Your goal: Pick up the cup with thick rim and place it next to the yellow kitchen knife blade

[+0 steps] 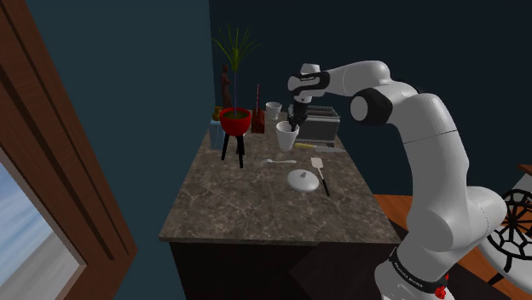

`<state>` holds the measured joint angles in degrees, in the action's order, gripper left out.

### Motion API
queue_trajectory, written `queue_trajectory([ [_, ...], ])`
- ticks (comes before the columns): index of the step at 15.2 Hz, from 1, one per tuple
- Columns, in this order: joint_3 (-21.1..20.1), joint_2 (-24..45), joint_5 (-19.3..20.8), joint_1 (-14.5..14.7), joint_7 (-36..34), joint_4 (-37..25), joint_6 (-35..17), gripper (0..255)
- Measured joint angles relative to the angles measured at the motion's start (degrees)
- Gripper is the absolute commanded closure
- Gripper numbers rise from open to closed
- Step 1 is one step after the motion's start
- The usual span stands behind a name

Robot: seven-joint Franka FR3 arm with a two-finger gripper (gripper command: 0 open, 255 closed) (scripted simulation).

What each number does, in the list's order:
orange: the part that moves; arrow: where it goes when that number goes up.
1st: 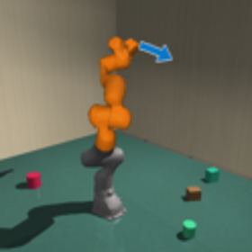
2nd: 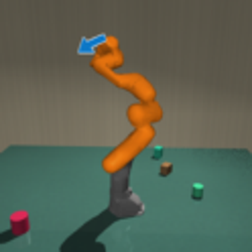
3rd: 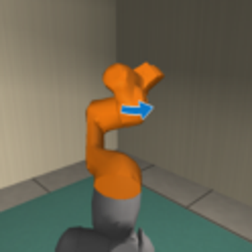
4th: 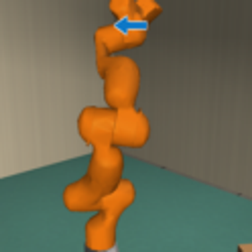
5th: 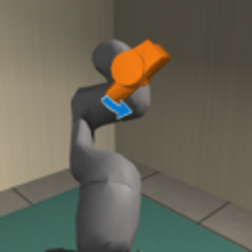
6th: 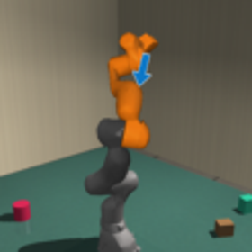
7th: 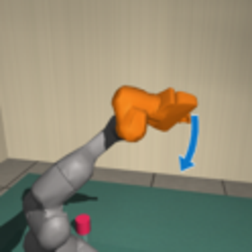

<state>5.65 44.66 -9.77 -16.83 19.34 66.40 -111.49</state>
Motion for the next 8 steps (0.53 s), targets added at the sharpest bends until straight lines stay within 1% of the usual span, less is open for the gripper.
queue_trajectory([
  [8, -0.2, 2.3, -0.4, 0.0, 0.5, 2.4, -4.7, 255],
])
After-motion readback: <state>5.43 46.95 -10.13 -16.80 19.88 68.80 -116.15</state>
